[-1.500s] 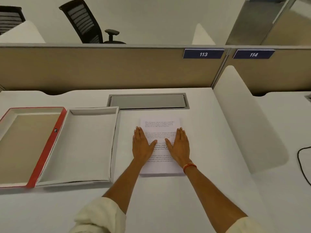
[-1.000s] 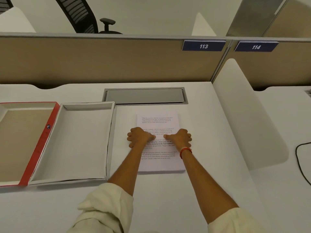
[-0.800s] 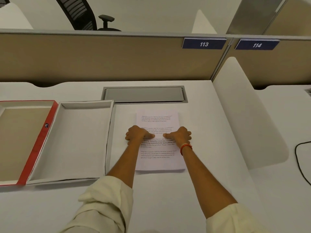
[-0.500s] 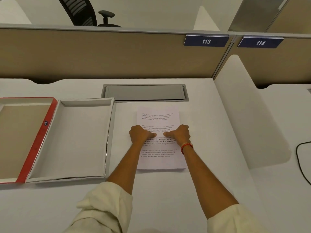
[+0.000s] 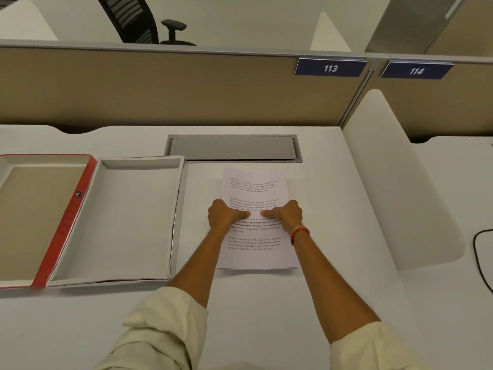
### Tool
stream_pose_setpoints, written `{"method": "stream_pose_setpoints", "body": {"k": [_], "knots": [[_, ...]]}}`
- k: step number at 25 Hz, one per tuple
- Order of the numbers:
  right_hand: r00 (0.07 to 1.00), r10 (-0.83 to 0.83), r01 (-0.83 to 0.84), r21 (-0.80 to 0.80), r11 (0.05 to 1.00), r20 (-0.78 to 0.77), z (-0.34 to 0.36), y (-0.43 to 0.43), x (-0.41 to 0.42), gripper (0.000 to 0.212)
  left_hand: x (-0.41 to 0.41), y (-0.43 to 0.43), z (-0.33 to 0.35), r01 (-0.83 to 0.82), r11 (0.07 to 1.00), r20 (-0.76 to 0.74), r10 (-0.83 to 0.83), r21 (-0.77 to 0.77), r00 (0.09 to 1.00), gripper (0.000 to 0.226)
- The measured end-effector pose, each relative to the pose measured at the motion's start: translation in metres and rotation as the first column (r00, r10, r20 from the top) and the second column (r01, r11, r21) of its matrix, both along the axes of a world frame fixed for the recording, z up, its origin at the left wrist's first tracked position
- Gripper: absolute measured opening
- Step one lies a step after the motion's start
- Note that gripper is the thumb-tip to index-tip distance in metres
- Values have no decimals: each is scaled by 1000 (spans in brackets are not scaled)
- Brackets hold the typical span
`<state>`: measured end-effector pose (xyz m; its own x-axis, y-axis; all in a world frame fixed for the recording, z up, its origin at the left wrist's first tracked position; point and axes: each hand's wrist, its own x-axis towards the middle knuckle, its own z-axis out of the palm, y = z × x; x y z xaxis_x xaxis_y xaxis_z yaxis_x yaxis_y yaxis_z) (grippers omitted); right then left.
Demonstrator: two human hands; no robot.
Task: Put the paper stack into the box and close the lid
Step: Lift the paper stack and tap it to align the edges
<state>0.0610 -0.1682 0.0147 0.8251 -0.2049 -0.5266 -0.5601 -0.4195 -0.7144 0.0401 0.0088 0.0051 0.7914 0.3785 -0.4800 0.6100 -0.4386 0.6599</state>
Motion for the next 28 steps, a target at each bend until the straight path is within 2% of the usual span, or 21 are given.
{"method": "stream_pose_setpoints", "body": {"k": [4,7,10,14,19,28], "knots": [[996,-17,17,2,1000,85,13,0,-3,52,2,-1,16,-21,1000,53,22,-19,998,51],[969,-60,70,-35,997,239,38,2,0,63,3,-3,40,-114,991,202,125,-64,971,52],[879,-92,96,16,995,468,64,4,-4,62,-5,-10,61,-198,955,388,272,-220,880,64],[733,-206,63,237,970,649,75,6,-22,54,-25,-22,72,-172,888,559,408,-426,721,62],[666,-263,38,319,947,698,66,4,-38,57,-39,-25,63,-125,867,610,436,-483,662,59],[699,-251,32,321,946,670,50,-8,-40,64,-40,-29,53,-82,909,634,347,-409,691,62]]}}
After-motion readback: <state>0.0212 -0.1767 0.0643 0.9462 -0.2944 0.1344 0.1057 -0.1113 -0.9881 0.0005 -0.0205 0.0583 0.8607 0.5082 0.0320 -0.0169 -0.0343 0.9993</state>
